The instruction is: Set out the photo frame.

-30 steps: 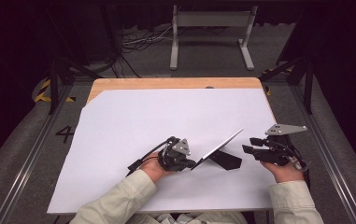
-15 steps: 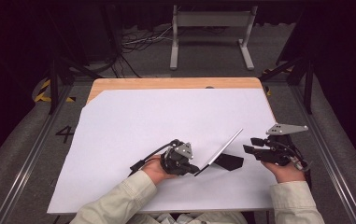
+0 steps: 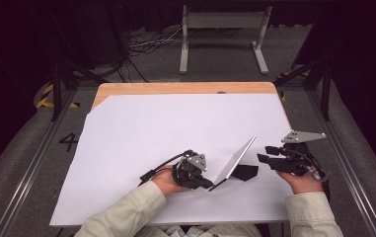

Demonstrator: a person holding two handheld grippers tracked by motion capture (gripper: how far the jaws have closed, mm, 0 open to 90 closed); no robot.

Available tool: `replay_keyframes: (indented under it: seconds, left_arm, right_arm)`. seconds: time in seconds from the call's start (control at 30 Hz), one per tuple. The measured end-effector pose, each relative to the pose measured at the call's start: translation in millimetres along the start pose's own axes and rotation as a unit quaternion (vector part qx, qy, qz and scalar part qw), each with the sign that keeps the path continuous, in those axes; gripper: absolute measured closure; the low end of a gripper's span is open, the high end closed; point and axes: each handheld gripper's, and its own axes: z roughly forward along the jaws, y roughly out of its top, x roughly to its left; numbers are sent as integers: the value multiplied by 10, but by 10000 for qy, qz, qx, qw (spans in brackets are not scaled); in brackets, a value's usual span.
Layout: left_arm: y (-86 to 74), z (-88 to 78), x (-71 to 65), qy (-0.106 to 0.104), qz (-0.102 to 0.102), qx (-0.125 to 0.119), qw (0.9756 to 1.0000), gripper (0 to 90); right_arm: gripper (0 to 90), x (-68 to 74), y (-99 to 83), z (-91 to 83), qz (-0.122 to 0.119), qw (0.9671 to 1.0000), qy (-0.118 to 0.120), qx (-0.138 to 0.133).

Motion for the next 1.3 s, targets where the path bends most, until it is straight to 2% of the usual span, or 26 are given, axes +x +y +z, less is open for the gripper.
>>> replay_keyframes:
  seconds: [0.13,0.2,0.5,0.63,0.77,0.8,1.1,1.3]
  left_arm:
    - [35,74,-41,-124,41,136,9998,900]
    - [66,102,-64,-153,131,207,9996,900]
    - [131,207,-115,-261,249,206,9991,900]
    - [165,260,-142,-395,215,218,9988,900]
    - [196,308,-173,-469,276,233,9982,900]
    - [201,321,-187,-488,230,218,9983,900]
    - [248,409,-234,-616,271,109,9977,900]
    - [284,447,-241,-667,210,112,9975,900]
  right_arm:
    - [526,-1,-20,-33,26,10000,-26,-4]
    - [525,-3,-31,-56,47,10000,-51,-27]
    - [524,-11,-82,-132,116,9998,-127,-39]
    - [524,-14,-94,-155,123,9998,-142,-43]
    - [524,-20,-97,-175,141,9998,-160,-66]
    - [524,-22,-96,-177,140,9998,-155,-66]
    - [524,-27,-78,-188,134,9998,-147,-101]
    - [528,-42,-84,-200,172,9997,-165,-93]
